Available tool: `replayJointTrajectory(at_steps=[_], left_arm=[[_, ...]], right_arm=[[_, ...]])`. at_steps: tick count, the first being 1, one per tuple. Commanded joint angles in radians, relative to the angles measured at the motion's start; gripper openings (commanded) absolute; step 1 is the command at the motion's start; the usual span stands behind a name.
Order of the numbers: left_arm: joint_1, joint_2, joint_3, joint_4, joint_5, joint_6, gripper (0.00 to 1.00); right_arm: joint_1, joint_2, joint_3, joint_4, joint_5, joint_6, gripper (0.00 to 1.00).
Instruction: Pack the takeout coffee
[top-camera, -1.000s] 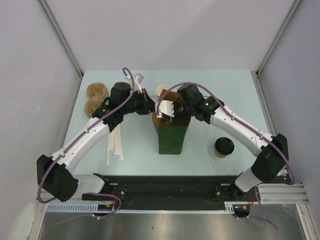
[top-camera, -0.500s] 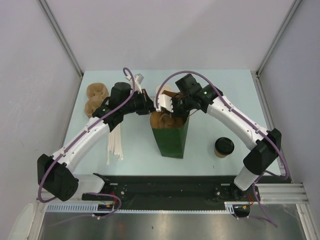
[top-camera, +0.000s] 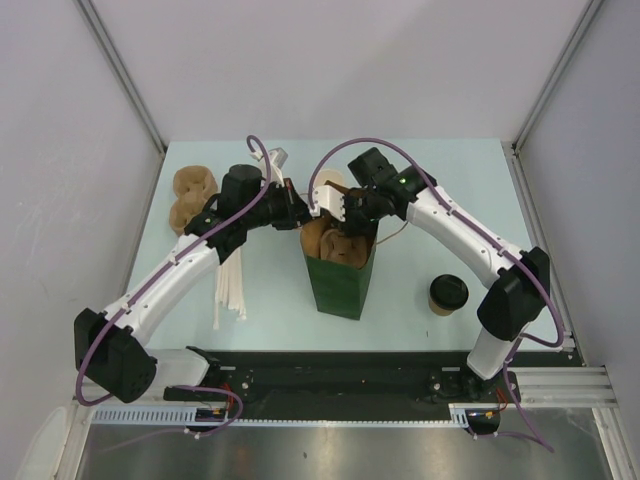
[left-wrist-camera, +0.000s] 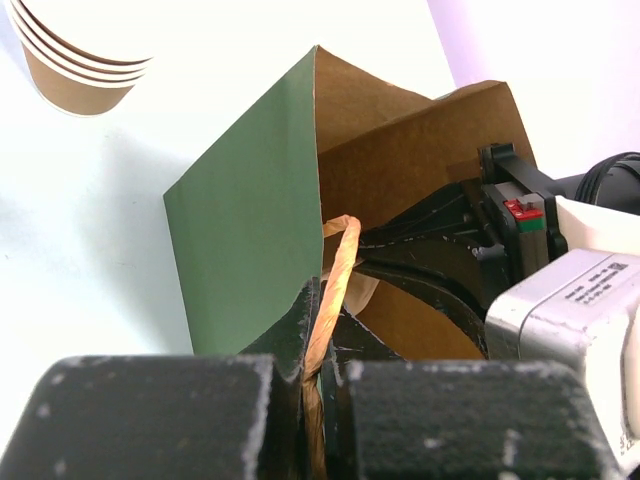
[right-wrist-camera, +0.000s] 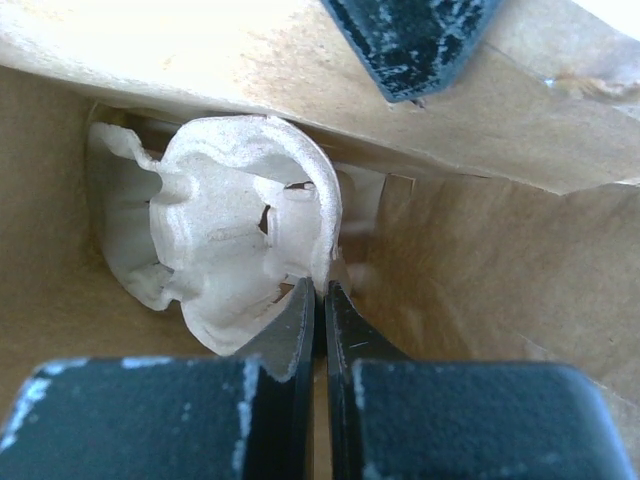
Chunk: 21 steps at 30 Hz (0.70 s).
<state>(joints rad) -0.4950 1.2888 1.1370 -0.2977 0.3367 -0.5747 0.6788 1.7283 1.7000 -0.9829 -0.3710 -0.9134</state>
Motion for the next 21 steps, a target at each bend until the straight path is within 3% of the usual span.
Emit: replayJointTrajectory(at_steps=[1, 10, 21], left_arm=[[0.001, -0.04, 0.006, 0.043, -0.016, 0.021, 0.0], [0.001, -0.039, 0.003, 0.038, -0.025, 0.022, 0.0], [-0.001, -0.028, 0.004, 0.038, -0.028, 0.022, 0.0]], right_arm=[[0.011, -0.003, 0.003, 0.012, 0.023, 0.028, 0.07], [0.033, -0.035, 0.038, 0.039, 0.078, 0.074, 0.4], [0.041, -0.078, 0.095, 0.07, 0.089, 0.122, 0.56]])
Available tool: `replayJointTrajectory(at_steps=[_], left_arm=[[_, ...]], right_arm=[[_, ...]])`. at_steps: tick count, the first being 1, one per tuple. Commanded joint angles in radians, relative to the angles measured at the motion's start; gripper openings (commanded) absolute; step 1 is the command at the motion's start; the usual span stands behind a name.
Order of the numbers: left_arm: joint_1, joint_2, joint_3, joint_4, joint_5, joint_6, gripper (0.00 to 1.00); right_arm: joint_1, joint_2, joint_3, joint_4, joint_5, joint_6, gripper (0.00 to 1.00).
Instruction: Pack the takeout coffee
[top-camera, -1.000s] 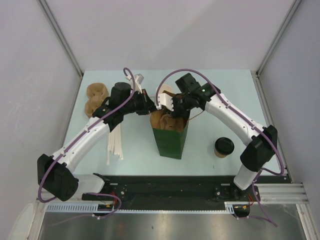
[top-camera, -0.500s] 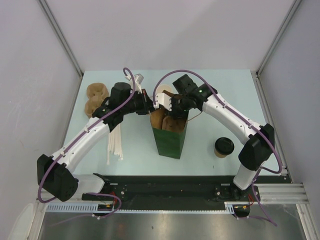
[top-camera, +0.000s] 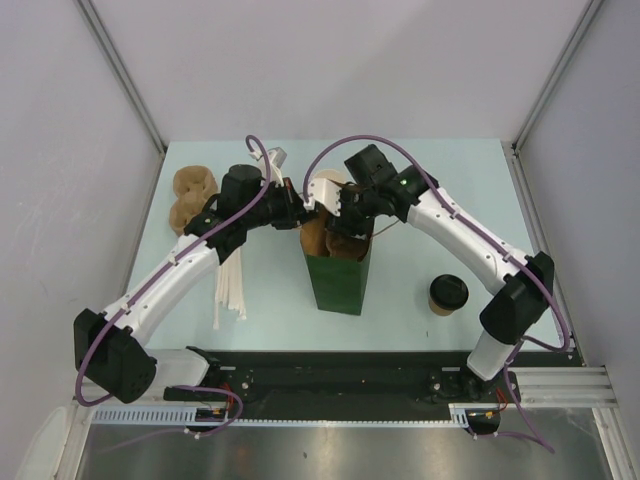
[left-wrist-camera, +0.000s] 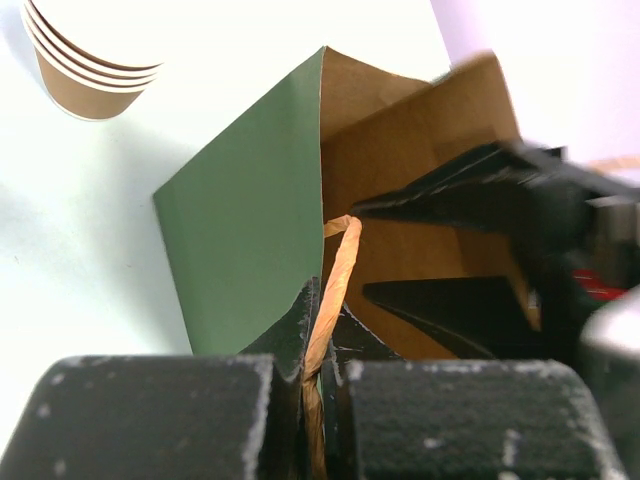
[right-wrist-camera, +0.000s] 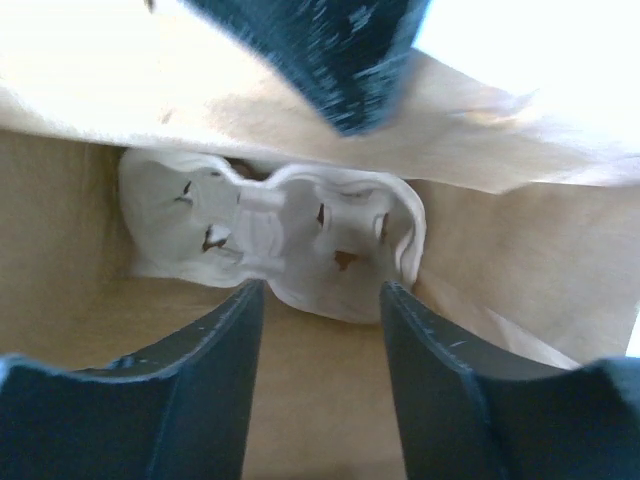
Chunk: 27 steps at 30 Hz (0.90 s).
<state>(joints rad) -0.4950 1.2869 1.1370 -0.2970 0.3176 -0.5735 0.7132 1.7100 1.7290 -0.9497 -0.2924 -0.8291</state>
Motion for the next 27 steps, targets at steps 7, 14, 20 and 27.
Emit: replayJointTrajectory(at_steps=[7, 14, 20, 27], left_arm=[[-0.001, -0.017, 0.01, 0.035, -0.014, 0.034, 0.0], [-0.004, -0.012, 0.024, 0.027, -0.011, 0.05, 0.0], [-0.004, -0.012, 0.035, 0.019, -0.003, 0.093, 0.05], [-0.013, -0.015, 0.075, -0.013, 0.026, 0.175, 0.12]], right_arm=[[-0.001, -0.085, 0.078, 0.051, 0.009, 0.059, 0.56], [-0.012, -0.121, 0.175, 0.121, -0.037, 0.177, 0.66], [-0.069, -0.115, 0.271, 0.152, -0.04, 0.228, 0.84], [-0.164, -0.01, 0.411, -0.009, -0.079, 0.18, 0.99]])
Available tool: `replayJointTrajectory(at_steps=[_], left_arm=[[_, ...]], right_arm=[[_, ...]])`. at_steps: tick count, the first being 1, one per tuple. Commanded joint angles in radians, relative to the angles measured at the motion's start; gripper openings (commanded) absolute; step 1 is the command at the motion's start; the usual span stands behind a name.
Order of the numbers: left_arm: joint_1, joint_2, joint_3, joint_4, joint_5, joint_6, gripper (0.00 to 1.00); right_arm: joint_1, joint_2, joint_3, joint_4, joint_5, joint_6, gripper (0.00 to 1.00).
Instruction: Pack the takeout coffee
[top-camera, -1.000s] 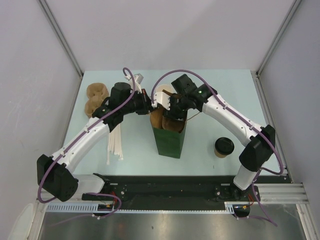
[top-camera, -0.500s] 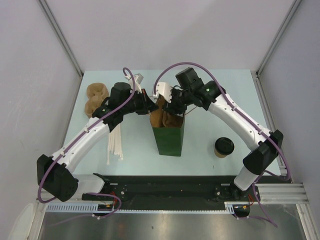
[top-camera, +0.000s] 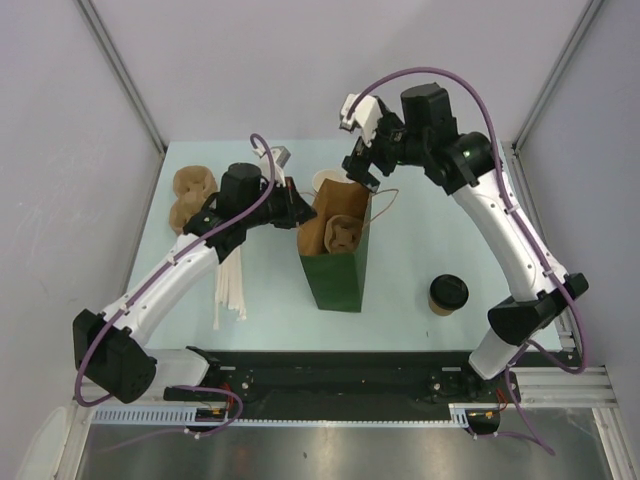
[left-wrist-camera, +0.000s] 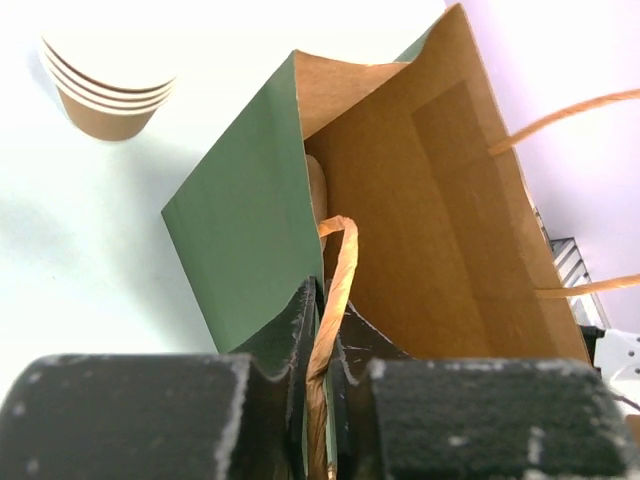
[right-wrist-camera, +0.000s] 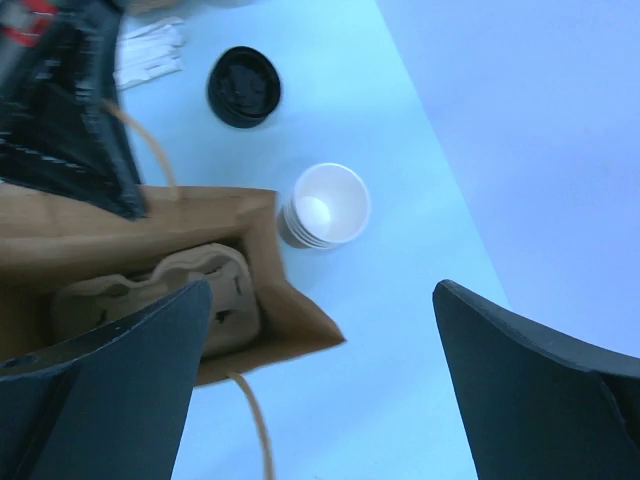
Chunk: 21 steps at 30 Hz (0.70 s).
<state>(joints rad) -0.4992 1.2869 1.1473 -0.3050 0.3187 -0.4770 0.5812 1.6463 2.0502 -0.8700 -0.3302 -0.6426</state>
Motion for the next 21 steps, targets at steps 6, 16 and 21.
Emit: replayJointTrajectory(at_steps=[6, 16, 21], left_arm=[[-0.024, -0.017, 0.097, -0.029, 0.071, 0.152, 0.24], [-0.032, 0.009, 0.147, -0.082, 0.059, 0.179, 0.37], [-0.033, 0.017, 0.155, -0.092, 0.052, 0.189, 0.37]], right_arm=[[-0.037, 0.086, 0.085, -0.207, -0.096, -0.061, 0.99], [-0.037, 0.135, 0.014, -0.167, -0.067, -0.12, 0.96], [-0.044, 0.171, 0.001, -0.15, -0.075, -0.146, 0.86]])
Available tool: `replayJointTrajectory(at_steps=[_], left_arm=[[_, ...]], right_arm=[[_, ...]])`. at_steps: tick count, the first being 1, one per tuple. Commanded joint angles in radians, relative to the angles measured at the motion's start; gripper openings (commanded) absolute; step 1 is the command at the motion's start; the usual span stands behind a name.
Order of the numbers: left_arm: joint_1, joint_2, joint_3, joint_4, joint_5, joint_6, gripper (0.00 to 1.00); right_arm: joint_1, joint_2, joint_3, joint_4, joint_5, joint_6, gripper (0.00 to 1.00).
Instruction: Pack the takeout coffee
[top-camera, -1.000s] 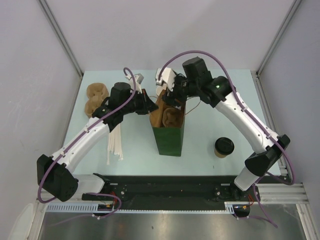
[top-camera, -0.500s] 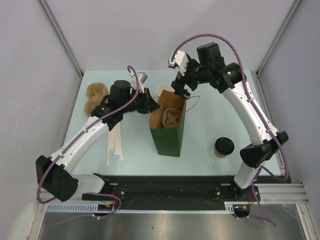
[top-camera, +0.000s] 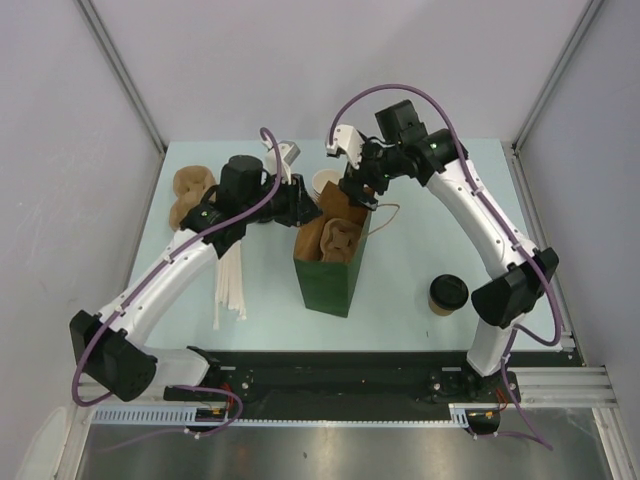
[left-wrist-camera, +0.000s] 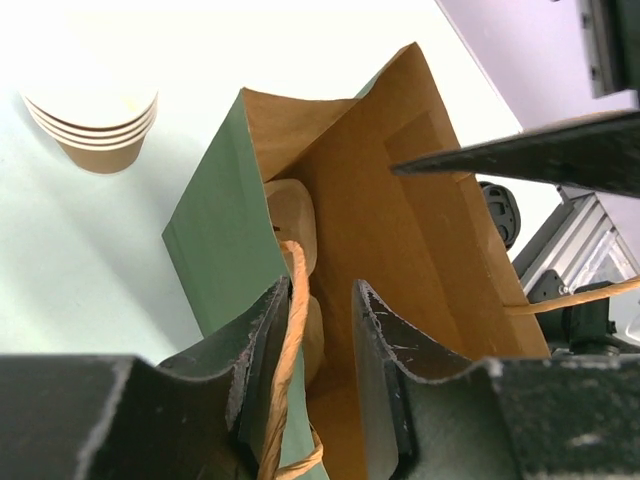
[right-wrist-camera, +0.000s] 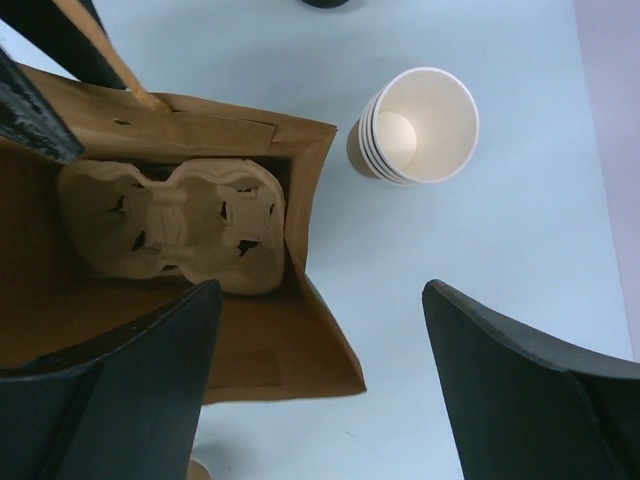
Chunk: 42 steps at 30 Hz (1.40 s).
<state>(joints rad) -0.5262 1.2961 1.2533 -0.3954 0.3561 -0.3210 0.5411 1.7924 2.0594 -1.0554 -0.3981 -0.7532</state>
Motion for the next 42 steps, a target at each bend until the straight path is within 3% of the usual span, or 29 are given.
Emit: replayJointTrajectory(at_steps=[1, 3, 4, 6, 7, 9, 10, 13, 20, 22, 31, 37, 42], left_arm=[[-0.006, 0.012, 0.047, -0.002, 0.014, 0.033, 0.36], [-0.005, 0.014, 0.049, -0.003, 0.018, 0.034, 0.37], [-0.005, 0.017, 0.047, -0.003, 0.018, 0.037, 0.37], [-0.005, 0.014, 0.047, 0.0, 0.017, 0.04, 0.37], [-0.005, 0.009, 0.043, 0.003, 0.015, 0.045, 0.38], [-0.005, -0.01, 0.025, 0.023, 0.009, 0.046, 0.42], [-0.005, -0.018, 0.018, 0.027, 0.006, 0.046, 0.51], [-0.006, -0.043, -0.002, 0.04, -0.012, 0.054, 0.62], [-0.006, -0.083, -0.04, 0.079, -0.042, 0.059, 0.66], [-0.005, -0.096, -0.049, 0.099, -0.043, 0.062, 0.72], [-0.005, -0.104, -0.048, 0.101, -0.042, 0.091, 0.73], [-0.003, -0.092, 0.007, 0.09, -0.039, 0.088, 0.98], [0.008, -0.078, 0.073, 0.089, -0.055, 0.094, 1.0]], right_arm=[[-0.004, 0.038, -0.011, 0.034, -0.011, -0.046, 0.79], [-0.004, 0.048, -0.021, 0.032, -0.016, -0.057, 0.67], [-0.003, 0.058, -0.018, 0.031, -0.019, -0.064, 0.48], [-0.003, 0.062, -0.007, 0.029, -0.021, -0.066, 0.29], [-0.001, 0.059, 0.011, 0.031, -0.024, -0.061, 0.12], [0.0, 0.033, 0.013, 0.063, -0.022, -0.038, 0.0], [0.003, 0.016, -0.004, 0.072, -0.03, -0.038, 0.0], [0.011, -0.068, -0.063, 0.129, -0.034, -0.032, 0.0], [0.092, -0.247, -0.278, 0.224, 0.041, -0.072, 0.0], [0.105, -0.257, -0.28, 0.222, 0.064, -0.061, 0.0], [0.05, -0.162, -0.22, 0.181, 0.054, 0.057, 0.0], [-0.015, -0.042, -0.105, 0.132, 0.001, 0.098, 0.0], [-0.035, -0.002, -0.07, 0.117, -0.038, 0.097, 0.0]])
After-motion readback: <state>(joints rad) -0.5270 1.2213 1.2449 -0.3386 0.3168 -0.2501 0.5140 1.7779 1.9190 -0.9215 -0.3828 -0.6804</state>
